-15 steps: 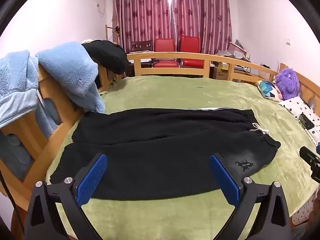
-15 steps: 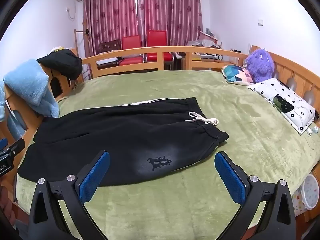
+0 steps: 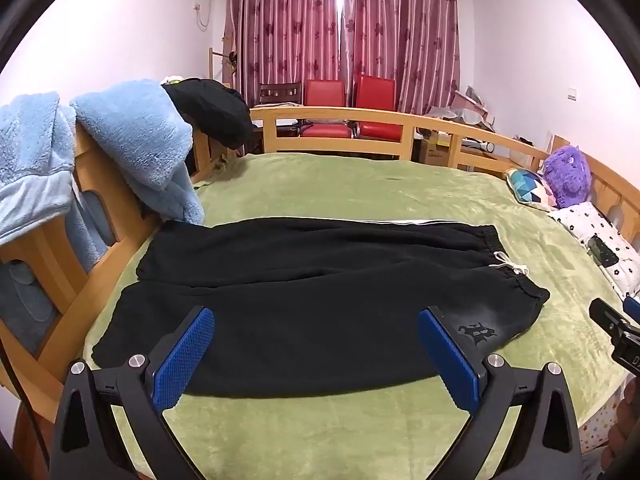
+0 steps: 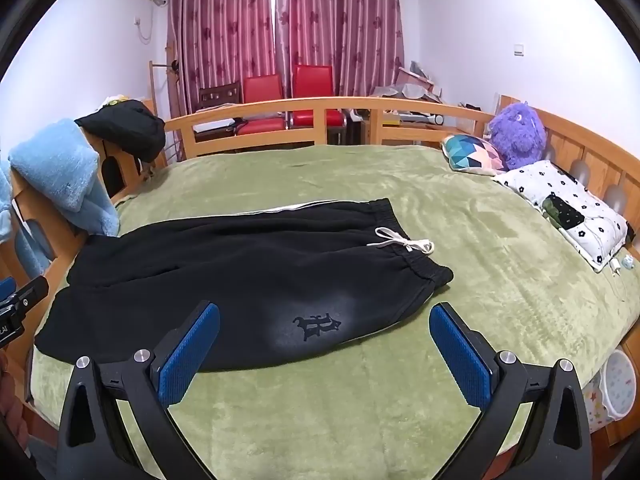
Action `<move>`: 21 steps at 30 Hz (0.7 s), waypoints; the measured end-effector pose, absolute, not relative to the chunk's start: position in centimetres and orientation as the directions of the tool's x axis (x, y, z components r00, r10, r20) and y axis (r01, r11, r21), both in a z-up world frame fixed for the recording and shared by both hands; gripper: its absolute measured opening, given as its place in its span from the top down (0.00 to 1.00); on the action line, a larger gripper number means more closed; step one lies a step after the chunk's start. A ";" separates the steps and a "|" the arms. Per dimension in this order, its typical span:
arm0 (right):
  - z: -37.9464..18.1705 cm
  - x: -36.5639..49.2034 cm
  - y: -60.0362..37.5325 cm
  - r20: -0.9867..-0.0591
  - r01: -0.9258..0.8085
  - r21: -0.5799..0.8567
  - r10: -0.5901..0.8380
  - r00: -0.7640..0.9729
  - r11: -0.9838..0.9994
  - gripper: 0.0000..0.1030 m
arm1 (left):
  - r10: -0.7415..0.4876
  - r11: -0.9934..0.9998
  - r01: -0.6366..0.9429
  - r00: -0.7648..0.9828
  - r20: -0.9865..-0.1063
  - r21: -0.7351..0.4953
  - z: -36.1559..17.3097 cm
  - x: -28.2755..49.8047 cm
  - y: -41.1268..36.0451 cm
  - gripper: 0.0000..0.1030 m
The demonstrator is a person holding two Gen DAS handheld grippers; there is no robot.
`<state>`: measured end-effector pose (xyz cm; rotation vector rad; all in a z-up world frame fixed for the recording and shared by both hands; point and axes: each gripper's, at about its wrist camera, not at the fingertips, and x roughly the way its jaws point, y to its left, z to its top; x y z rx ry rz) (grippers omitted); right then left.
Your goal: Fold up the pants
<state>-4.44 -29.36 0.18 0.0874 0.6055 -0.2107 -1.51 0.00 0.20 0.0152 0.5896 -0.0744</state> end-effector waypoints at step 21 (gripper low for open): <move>0.7 -4.7 -29.4 -0.570 0.213 0.027 -0.160 0.806 0.977 0.00 | -0.080 0.996 0.086 0.831 -0.550 -0.015 0.5 -1.5 0.4 0.00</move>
